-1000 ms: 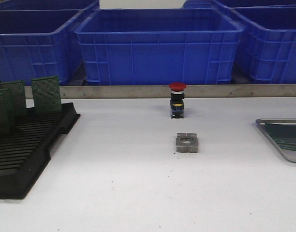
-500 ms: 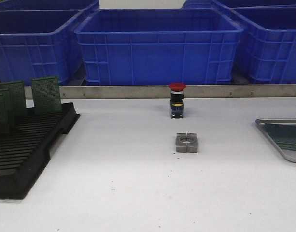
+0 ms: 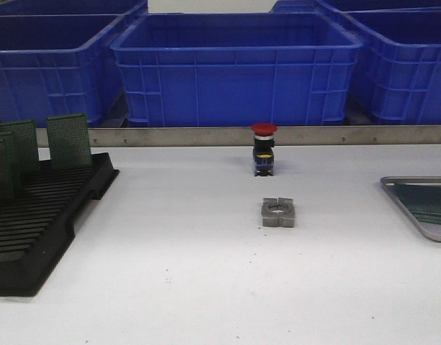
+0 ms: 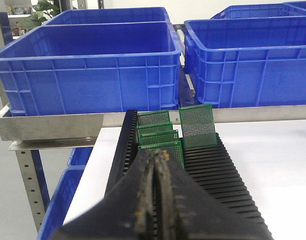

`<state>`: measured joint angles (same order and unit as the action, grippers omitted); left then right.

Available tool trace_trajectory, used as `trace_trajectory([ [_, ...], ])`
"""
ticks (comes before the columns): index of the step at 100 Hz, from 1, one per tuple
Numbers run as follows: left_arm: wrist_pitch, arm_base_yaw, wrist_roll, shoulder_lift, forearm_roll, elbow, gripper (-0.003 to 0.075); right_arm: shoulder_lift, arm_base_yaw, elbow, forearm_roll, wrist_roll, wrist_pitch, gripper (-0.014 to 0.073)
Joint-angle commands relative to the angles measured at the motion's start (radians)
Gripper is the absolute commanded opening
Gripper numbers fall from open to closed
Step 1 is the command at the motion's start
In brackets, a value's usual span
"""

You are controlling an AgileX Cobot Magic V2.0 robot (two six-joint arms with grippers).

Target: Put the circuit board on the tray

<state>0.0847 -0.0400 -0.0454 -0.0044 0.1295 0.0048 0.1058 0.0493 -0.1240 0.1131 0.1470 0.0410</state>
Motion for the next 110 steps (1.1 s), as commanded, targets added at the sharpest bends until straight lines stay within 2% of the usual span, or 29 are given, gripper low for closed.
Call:
trace_trajectory([
  [1, -0.085, 0.000, -0.008, -0.032, -0.009, 0.040, -0.0019, -0.029, -0.004, 0.015, -0.051, -0.055, -0.084, -0.0067],
  [21, -0.085, 0.000, -0.008, -0.032, -0.009, 0.040, -0.0019, -0.135, -0.004, 0.110, -0.051, -0.061, -0.117, -0.0067],
  [36, -0.085, 0.000, -0.008, -0.032, -0.009, 0.040, -0.0019, -0.134, -0.003, 0.159, -0.065, -0.120, -0.165, -0.0067],
  [53, -0.085, 0.000, -0.008, -0.032, -0.009, 0.040, -0.0019, -0.134, -0.003, 0.158, -0.119, -0.147, -0.169, -0.0067],
  [110, -0.085, 0.000, -0.008, -0.032, -0.009, 0.040, -0.0019, -0.134, -0.003, 0.158, -0.113, -0.147, -0.162, -0.0067],
])
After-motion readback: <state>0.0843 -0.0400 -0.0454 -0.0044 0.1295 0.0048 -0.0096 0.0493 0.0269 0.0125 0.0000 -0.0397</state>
